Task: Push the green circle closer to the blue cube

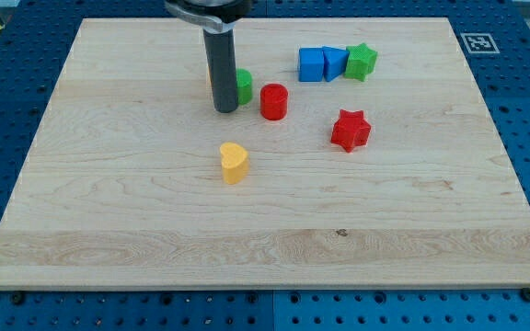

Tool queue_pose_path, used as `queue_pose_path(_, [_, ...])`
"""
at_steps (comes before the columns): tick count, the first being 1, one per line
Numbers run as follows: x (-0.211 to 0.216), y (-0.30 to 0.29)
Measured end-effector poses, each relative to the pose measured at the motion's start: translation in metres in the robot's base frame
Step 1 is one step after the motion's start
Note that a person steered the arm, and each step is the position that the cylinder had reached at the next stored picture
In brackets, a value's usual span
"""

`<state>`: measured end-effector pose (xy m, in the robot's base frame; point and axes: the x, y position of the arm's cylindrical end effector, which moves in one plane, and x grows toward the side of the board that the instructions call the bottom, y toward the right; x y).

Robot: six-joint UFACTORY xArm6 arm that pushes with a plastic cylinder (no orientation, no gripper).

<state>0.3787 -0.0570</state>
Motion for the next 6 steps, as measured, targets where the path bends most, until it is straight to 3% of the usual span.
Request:
queue_pose_path(2, [-0.027,0.001])
queue_pose_path(6, [-0.038,0.001])
